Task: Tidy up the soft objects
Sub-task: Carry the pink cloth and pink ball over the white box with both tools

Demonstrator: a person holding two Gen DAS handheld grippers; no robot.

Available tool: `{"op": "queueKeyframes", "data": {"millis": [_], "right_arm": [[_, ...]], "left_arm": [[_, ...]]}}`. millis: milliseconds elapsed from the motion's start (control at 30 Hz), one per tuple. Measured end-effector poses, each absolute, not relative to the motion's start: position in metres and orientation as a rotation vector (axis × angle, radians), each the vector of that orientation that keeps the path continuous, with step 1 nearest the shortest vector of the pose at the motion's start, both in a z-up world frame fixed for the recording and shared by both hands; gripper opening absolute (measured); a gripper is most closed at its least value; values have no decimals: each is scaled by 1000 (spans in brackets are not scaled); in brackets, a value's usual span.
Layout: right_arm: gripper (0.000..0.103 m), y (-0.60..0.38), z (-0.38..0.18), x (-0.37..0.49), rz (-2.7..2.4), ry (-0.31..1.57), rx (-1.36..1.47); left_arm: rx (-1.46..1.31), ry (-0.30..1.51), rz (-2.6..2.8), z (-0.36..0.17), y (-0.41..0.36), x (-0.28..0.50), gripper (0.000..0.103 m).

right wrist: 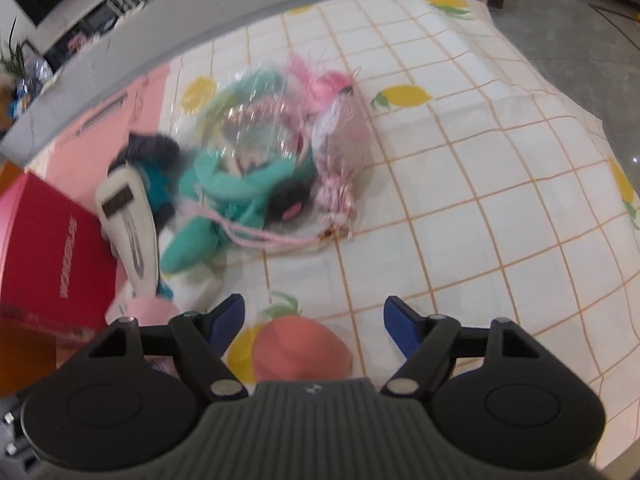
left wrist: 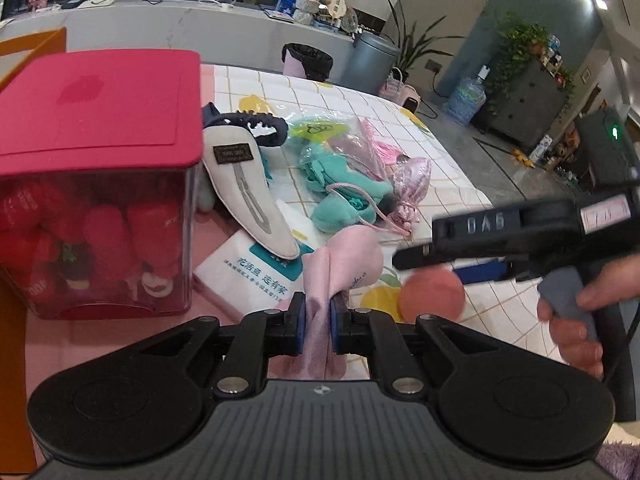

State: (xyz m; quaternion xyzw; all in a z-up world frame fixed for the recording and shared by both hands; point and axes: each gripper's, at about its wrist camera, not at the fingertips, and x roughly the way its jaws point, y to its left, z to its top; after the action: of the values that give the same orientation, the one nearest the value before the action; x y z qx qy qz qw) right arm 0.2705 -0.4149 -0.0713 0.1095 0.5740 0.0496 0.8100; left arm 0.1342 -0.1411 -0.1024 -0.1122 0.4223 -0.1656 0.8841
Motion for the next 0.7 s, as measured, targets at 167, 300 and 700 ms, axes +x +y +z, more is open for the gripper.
{"op": "queueKeyframes", "data": {"millis": [167,300,700], "right_arm": [[76,-408,-76,253,90,1304,134],[76,-402,-67,230,145,1305,99],[47,-399,-65,230,94,1296,38]], "left_arm": [[-238,873,-355,-96,-139,135,13],[-258,850,-362,-89,-131,133,13],[-248,865,-446,-84,-138,122,13]]}}
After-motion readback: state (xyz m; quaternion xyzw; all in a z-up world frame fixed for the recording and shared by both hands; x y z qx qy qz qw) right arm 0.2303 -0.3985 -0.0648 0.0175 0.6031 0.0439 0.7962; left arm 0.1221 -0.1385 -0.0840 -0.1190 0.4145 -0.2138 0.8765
